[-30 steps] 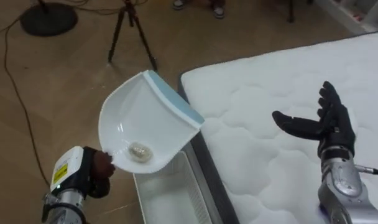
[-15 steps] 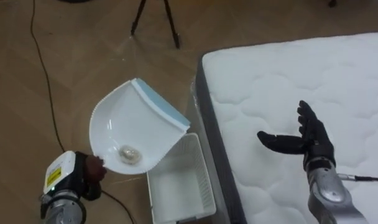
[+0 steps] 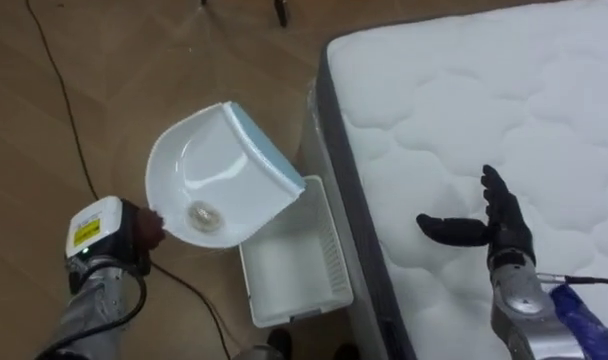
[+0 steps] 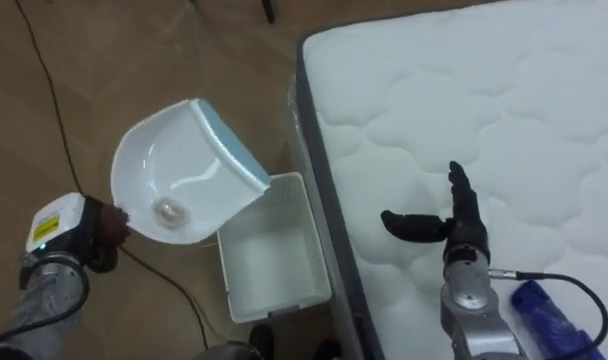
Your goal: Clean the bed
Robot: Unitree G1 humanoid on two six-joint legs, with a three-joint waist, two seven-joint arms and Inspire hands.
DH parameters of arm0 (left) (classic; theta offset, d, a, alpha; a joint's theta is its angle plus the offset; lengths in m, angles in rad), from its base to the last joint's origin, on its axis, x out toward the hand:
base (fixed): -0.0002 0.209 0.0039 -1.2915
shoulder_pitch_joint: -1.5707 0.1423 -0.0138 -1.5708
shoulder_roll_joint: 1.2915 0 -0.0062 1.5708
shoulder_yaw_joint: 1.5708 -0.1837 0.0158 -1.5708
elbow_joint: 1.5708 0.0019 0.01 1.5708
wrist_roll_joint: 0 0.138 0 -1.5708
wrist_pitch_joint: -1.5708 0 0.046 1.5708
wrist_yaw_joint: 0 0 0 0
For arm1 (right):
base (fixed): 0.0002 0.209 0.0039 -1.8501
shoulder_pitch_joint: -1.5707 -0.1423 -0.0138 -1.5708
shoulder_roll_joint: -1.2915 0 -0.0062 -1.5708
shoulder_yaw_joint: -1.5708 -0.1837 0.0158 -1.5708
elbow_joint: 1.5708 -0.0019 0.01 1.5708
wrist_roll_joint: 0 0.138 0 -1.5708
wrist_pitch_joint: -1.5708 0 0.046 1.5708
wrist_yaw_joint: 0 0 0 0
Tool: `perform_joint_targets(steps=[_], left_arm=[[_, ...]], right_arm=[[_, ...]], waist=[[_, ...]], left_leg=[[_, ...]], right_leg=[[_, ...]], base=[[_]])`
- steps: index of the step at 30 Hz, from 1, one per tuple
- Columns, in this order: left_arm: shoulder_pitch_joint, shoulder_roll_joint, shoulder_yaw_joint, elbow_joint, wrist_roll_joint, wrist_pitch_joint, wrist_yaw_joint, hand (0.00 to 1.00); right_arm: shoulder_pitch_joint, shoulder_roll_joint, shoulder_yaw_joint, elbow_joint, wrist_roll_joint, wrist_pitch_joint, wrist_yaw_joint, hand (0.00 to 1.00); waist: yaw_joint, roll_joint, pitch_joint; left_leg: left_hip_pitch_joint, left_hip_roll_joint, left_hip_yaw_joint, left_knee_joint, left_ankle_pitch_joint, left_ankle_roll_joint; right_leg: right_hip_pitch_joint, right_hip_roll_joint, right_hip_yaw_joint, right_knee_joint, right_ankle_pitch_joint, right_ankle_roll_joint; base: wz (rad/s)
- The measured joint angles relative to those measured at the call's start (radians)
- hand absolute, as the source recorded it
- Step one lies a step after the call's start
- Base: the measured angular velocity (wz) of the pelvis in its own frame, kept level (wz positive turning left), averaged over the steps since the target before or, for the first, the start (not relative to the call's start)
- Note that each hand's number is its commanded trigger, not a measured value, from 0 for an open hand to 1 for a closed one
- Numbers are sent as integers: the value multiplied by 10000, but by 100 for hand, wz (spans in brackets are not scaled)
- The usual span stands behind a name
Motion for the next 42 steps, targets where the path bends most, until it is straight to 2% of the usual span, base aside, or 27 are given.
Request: perform_joint_targets(steps=[2,4,8,10,14,17,21,26,32,36,38,40,42], left_arm=[[-390,45,-64,-2,244,44,-3,100],[-598,209,-279,-12,485,88,-9,100],[-1033,515,-897,-36,1170,424,-186,100],[-1194,597,-1135,-36,1574,509,-394,100],[-1576,713,-1626,-35,2456,688,-864,100],[-1686,748,-1917,-36,2685,841,-1060,100],[-1685,749,-1976,-35,3172,1090,-1393,100],[-1777,922,-2192,-41,3617,1507,-2214,100],[-1836,967,-2303,-44,3844,1596,-2982,100],[-1773,1194,-2307,-41,3845,1662,-3483,100],[-1750,1228,-2307,-41,3931,1891,-3794,100],[-1744,1230,-2306,-41,4046,2031,-3986,100],[-1740,1234,-2306,-41,4264,2049,-4159,100]], right_arm=[[-115,-3,6,53,-255,8,17,0],[-81,-6,94,52,-252,34,31,0],[-31,-62,365,37,-348,455,145,0],[-36,-70,363,-34,-701,456,214,0],[-68,-68,361,-210,-842,460,224,0],[-46,-67,392,-212,-837,469,215,0],[-67,-66,559,-212,-872,605,142,0],[-374,-32,679,-28,-1133,676,-2,0],[-468,-33,719,-36,-1359,683,-101,0],[-458,-18,736,-164,-1551,709,-120,0],[-329,-18,736,-386,-1773,816,-157,0],[-313,1,742,-398,-1832,869,-204,0],[-298,8,749,-400,-1858,889,-215,0]], waist=[[-117,149,75],[-301,222,67],[-521,342,50],[-715,368,42],[-896,394,35],[-956,402,36],[-1026,469,44],[-1084,517,45],[-1089,512,41],[-1102,456,12],[-1141,425,-7],[-1148,383,-33],[-1154,343,-57]], left_leg=[[-258,-36,54,217,-28,55],[-442,-150,56,273,16,138],[-850,-221,336,580,7,240],[-1002,-370,350,655,38,298],[-1389,-413,473,1018,-21,333],[-1481,-426,472,1153,-24,337],[-1513,-425,462,1248,-32,344],[-1789,-425,611,1420,-34,341],[-2050,-439,637,1628,-45,323],[-2135,-440,765,1631,-36,231],[-2133,-436,868,1617,-78,-134],[-2133,-436,903,1616,-120,-351],[-2132,-436,926,1598,-125,-378]], right_leg=[[-332,-61,168,320,-31,35],[-598,-212,212,572,-118,81],[-1239,-408,488,1205,-178,121],[-1495,-583,544,1513,-254,145],[-1962,-673,784,1974,-311,197],[-2032,-704,781,2084,-316,192],[-2064,-709,781,2113,-317,191],[-2434,-728,1034,2484,-357,185],[-2777,-730,1165,2720,-423,195],[-2889,-736,1295,2755,-465,195],[-2889,-809,1314,2752,-525,147],[-2874,-842,1311,2734,-537,146],[-2862,-862,1296,2716,-544,163]], base=[[-3],[5],[-9],[0],[-2],[2],[0],[-4],[1],[-4],[0],[0],[0]])
